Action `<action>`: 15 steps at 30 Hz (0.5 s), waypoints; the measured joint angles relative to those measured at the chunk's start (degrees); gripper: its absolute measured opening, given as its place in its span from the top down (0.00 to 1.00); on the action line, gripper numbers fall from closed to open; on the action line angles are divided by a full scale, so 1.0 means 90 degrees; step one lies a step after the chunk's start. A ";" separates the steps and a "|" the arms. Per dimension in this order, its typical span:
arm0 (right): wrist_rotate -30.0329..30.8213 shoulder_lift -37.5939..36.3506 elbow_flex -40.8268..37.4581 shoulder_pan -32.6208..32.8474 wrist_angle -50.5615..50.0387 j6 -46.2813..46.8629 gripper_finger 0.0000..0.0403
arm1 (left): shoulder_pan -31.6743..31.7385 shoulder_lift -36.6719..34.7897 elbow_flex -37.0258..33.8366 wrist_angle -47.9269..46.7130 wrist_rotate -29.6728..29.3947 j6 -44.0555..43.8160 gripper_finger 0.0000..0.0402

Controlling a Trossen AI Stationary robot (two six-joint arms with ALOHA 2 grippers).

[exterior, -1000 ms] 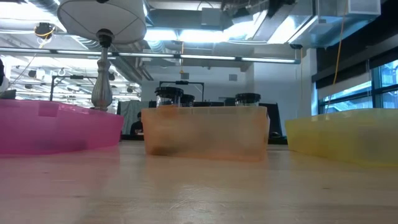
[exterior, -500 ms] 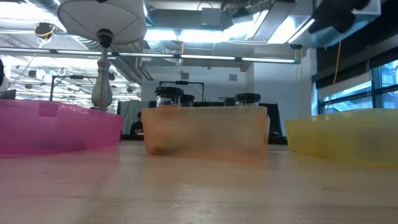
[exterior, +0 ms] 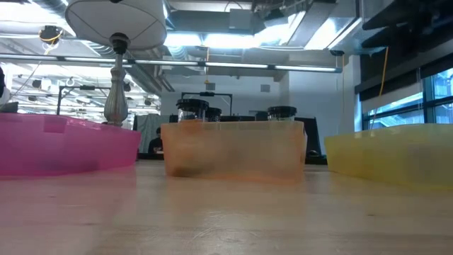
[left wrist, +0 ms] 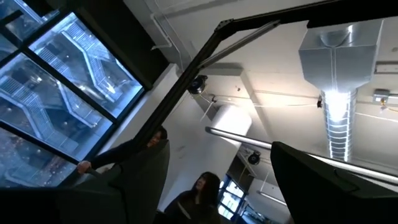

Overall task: Pick & Place Office items
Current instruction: Return to Home Position

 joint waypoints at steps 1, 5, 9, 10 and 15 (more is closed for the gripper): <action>-0.0029 -0.0115 -0.0099 0.0000 0.0106 0.0053 0.39 | 0.0000 0.0000 0.0000 -0.0002 0.0000 0.0053 0.31; -0.0086 -0.0466 -0.0527 0.0000 0.0394 0.0090 0.39 | 0.0000 0.0000 0.0000 -0.0047 -0.0034 0.0231 0.31; -0.0062 -0.0658 -0.1099 0.0000 0.1163 0.0207 0.39 | 0.0000 0.0000 0.0000 -0.0260 -0.0291 0.0372 0.31; -0.0063 -0.0681 -0.1258 0.0000 0.1412 0.0223 0.39 | 0.0000 0.0000 0.0000 -0.0338 -0.0338 0.0405 0.31; -0.0373 -0.0688 -0.1840 0.0000 0.2331 0.0224 0.39 | -0.0002 0.0000 0.0000 -0.0768 -0.0615 0.0406 0.31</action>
